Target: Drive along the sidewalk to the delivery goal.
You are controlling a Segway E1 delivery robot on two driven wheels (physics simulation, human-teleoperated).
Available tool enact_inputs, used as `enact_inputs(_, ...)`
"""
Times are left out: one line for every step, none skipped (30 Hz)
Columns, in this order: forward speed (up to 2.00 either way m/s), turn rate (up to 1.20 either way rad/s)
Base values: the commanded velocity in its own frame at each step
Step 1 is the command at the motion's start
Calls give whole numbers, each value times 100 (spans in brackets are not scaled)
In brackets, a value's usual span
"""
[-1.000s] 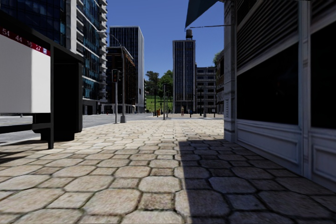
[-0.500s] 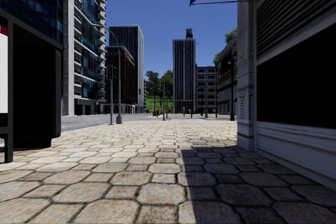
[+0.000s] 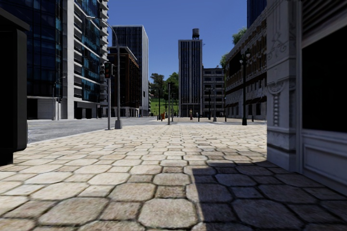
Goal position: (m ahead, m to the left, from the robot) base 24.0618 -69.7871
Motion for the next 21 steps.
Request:
enact_inputs(200, 0)
enact_inputs(200, 0)
enact_inputs(200, 0)
enact_inputs(200, 0)
enact_inputs(200, 0)
enact_inputs(200, 0)
enact_inputs(200, 0)
enact_inputs(200, 0)
enact_inputs(200, 0)
enact_inputs(200, 0)
enact_inputs(200, 0)
enact_inputs(200, 0)
enact_inputs(200, 0)
enact_inputs(200, 0)
enact_inputs(200, 0)
enact_inputs(200, 0)
enact_inputs(200, 0)
enact_inputs(200, 0)
enact_inputs(200, 0)
enact_inputs(200, 0)
enact_inputs(200, 0)
